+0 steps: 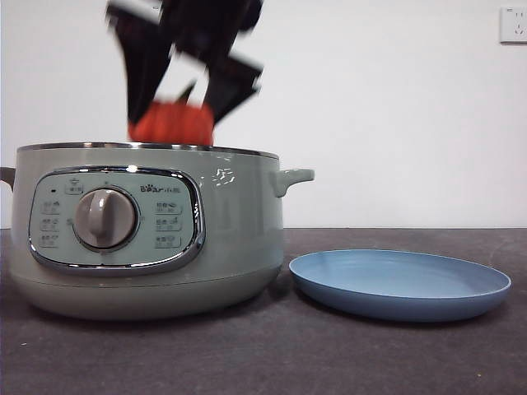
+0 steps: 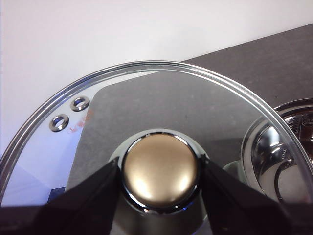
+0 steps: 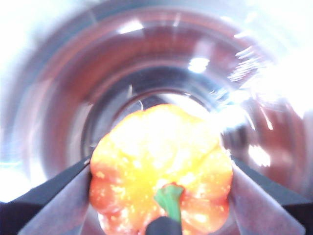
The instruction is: Take the pumpkin out from the steamer,put the pumpkin in the blue plate,close the lid
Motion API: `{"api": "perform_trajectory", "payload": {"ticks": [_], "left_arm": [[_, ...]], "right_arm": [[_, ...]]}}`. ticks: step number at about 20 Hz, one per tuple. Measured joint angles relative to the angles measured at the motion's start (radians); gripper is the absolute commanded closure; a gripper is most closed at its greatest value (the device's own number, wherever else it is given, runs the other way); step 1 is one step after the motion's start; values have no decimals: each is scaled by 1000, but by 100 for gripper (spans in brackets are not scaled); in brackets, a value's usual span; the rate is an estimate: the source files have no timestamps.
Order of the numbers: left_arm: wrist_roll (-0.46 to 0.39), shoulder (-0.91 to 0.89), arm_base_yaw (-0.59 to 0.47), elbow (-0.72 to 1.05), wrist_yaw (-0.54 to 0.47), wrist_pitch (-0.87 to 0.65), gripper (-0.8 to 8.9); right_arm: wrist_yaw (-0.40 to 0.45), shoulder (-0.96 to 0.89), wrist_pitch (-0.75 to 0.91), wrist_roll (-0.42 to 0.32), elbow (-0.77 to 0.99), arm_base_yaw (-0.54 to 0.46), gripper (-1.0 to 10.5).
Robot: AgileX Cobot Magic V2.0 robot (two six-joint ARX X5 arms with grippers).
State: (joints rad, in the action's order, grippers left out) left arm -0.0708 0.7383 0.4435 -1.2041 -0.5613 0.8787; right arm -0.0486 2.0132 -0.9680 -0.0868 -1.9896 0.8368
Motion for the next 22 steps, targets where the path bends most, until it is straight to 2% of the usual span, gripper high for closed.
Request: {"api": "perform_trajectory", "payload": {"ticks": [2, 4, 6, 8, 10, 13, 14, 20, 21, 22], "left_arm": [[0, 1, 0, 0, 20, -21, 822], [0, 2, 0, 0, 84, -73, 822], [0, 3, 0, 0, 125, -113, 822], [0, 3, 0, 0, 146, -136, 823], [0, 4, 0, 0, 158, -162, 822], [0, 4, 0, 0, 177, -168, 822], [0, 4, 0, 0, 180, -169, 822], [0, 37, 0, 0, 181, -190, 822], [0, 48, 0, 0, 185, -193, 822], [0, 62, 0, 0, 199, -193, 822]], "right_arm": [[0, -109, -77, 0, 0, -31, 958], [4, -209, -177, 1, 0, -97, 958], [18, -291, -290, 33, 0, -179, 959], [109, -326, -359, 74, 4, -239, 958], [247, -362, -364, 126, 63, -282, 959], [472, -447, -335, 221, 216, -334, 959], [518, -481, -311, 247, 273, -346, 958], [515, -631, -25, 286, 629, -365, 958], [489, -633, 21, 286, 684, -365, 958], [418, -632, 95, 285, 764, -366, 958]]}}
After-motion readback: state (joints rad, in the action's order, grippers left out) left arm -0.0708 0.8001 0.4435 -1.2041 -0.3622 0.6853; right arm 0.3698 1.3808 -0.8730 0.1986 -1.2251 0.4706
